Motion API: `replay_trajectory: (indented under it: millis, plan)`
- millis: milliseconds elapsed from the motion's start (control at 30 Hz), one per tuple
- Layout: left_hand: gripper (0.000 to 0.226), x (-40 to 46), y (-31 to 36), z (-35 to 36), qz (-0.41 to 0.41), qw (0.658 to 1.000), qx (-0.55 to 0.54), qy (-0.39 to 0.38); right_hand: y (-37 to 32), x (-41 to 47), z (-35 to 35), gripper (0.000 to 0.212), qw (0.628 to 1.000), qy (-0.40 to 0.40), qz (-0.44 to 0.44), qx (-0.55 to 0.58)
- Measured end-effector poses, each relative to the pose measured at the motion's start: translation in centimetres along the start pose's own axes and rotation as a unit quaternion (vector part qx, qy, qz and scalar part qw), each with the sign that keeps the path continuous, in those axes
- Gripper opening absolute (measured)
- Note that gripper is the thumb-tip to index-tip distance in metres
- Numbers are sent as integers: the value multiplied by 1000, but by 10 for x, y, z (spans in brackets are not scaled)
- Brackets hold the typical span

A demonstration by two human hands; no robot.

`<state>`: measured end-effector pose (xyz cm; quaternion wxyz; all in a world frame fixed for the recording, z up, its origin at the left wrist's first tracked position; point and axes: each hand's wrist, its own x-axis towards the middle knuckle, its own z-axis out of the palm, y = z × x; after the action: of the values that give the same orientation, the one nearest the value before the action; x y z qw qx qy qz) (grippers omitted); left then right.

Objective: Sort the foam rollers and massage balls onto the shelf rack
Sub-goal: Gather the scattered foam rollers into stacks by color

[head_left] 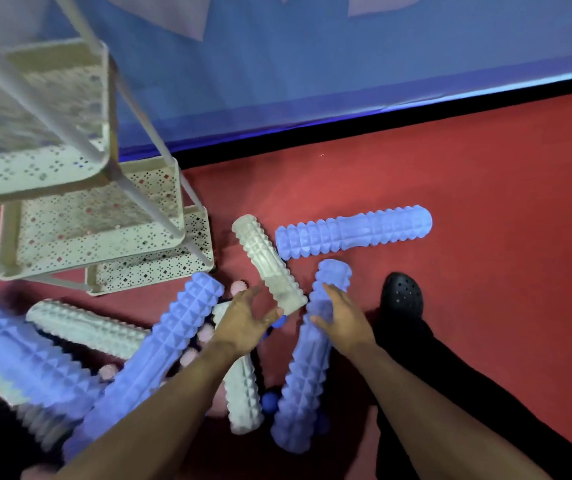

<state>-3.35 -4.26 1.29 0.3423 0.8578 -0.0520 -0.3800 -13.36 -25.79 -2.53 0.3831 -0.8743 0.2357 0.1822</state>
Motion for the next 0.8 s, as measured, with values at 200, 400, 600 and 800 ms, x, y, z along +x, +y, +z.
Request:
replay_trajectory:
  millis: [200,400,600,800]
  plan:
    - [66,-99,-15,-9,43,996,79,28,-50,-85,22,71,999,19,15,-40]
    - [66,-158,-50,-2,89,984,150,44,-61,-143,47,73,997,27,13,-67]
    - [71,-175,-88,18,88,968,233,32,-42,-170,62,73,992,9,-3,-128]
    - [68,-154,-92,37,74,976,203,5,-29,-155,48,80,979,-20,-25,-199]
